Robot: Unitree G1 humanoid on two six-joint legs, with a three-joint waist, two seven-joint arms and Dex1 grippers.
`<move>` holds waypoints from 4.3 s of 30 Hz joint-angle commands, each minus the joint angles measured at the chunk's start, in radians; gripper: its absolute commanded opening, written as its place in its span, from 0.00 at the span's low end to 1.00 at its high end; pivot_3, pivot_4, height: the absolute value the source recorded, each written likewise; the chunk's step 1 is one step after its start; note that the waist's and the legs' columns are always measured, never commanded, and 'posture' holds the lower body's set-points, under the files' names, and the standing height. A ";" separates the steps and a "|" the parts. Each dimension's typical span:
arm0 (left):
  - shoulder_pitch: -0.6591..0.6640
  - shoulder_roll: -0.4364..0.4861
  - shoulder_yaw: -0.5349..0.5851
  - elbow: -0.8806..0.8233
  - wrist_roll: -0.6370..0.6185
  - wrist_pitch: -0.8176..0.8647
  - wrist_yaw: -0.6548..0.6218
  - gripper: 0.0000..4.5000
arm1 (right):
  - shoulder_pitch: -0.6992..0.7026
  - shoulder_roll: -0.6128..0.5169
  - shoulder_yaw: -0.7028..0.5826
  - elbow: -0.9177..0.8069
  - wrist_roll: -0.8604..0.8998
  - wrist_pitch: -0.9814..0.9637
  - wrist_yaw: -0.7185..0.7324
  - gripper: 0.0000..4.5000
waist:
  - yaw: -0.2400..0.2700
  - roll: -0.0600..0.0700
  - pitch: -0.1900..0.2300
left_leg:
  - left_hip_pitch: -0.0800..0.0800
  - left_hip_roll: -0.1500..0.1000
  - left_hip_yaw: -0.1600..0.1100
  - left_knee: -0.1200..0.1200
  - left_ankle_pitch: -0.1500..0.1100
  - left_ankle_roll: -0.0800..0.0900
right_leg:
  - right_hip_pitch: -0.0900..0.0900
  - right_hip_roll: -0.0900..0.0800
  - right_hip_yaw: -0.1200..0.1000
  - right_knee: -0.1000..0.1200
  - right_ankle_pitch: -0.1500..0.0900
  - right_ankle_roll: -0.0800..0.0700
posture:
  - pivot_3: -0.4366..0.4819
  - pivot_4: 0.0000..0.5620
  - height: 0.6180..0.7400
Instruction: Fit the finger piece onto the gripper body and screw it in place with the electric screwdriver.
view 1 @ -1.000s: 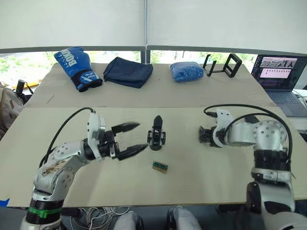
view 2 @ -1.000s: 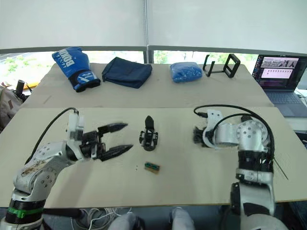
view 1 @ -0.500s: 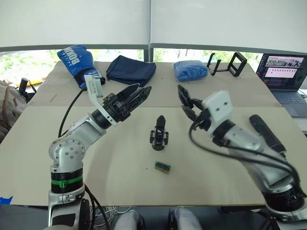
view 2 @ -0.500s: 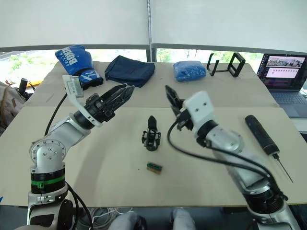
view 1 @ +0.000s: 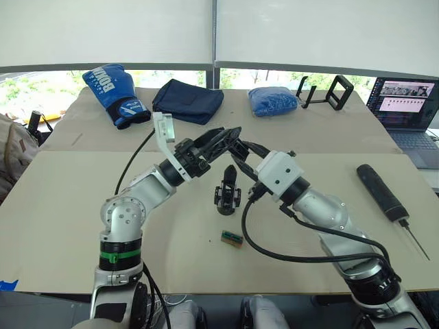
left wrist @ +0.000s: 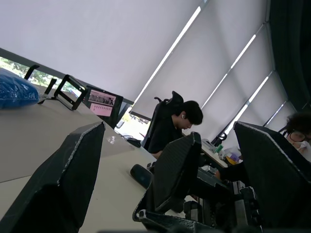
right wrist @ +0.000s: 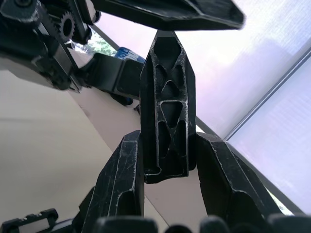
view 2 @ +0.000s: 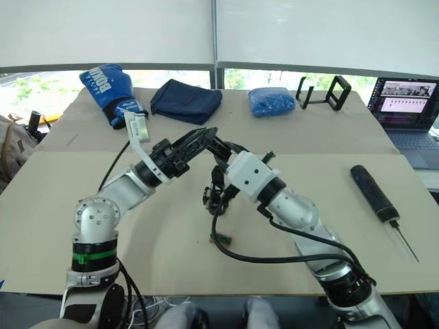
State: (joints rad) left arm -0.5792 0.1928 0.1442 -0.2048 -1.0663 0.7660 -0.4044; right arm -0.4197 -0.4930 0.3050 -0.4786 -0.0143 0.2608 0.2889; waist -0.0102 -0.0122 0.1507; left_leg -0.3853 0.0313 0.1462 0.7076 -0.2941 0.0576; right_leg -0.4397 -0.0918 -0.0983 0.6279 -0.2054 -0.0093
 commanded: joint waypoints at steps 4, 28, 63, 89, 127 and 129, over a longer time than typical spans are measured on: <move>0.002 -0.021 -0.003 -0.037 0.029 -0.054 -0.016 0.71 | -0.020 0.023 -0.042 -0.014 -0.047 -0.012 0.030 0.25 | -0.001 0.000 0.000 | 0.000 0.000 0.000 0.000 0.000 0.000 | 0.000 0.000 0.000 0.000 0.000 0.000 | 0.48 0.27 1.00; -0.125 0.252 0.023 0.139 -0.065 0.149 -0.341 0.00 | -0.178 -0.159 -0.455 -0.055 0.853 0.654 0.479 1.00 | -0.003 -0.001 0.001 | 0.001 0.000 0.000 0.000 0.000 0.001 | 0.000 0.002 -0.005 0.001 0.002 -0.004 | 0.48 0.27 1.00; -0.172 0.409 -0.216 0.053 0.050 0.369 -0.686 0.00 | -0.409 -0.039 -0.306 0.116 1.314 1.277 0.199 0.83 | -0.001 -0.001 0.002 | -0.003 -0.001 -0.001 0.001 -0.001 0.002 | -0.002 -0.001 -0.001 0.000 0.001 -0.004 | 0.48 0.27 1.00; -0.156 0.376 -0.117 0.057 0.034 0.345 -0.656 0.71 | -0.306 -0.103 -0.307 0.050 1.290 1.194 0.253 0.09 | -0.001 -0.001 0.002 | -0.003 0.000 -0.001 0.001 -0.001 0.002 | -0.002 -0.001 0.000 0.000 0.001 -0.004 | 0.48 0.27 1.00; 0.085 0.388 -0.214 0.699 0.824 -0.802 -0.910 1.00 | 0.193 -0.173 -0.312 0.009 0.592 0.191 0.603 0.09 | 0.021 -0.002 0.002 | -0.005 0.000 0.001 0.005 -0.005 0.008 | -0.003 -0.002 -0.007 0.000 0.001 -0.003 | 0.48 0.27 1.00; 0.067 0.363 -0.230 0.730 0.848 -0.839 -0.895 1.00 | 0.191 -0.170 -0.302 0.013 0.574 0.169 0.611 0.09 | 0.021 -0.002 0.002 | -0.005 0.000 0.001 0.005 -0.005 0.008 | -0.003 -0.002 -0.006 0.000 0.001 -0.003 | 0.48 0.27 1.00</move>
State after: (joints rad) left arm -0.4881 0.5586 -0.0730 0.5163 -0.2381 -0.0409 -1.3059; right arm -0.2169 -0.6706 0.0027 -0.4524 0.5686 0.4720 0.8874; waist 0.0107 -0.0146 0.1528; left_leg -0.3901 0.0312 0.1469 0.7129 -0.2987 0.0652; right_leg -0.4422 -0.0939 -0.1048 0.6280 -0.2042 -0.0122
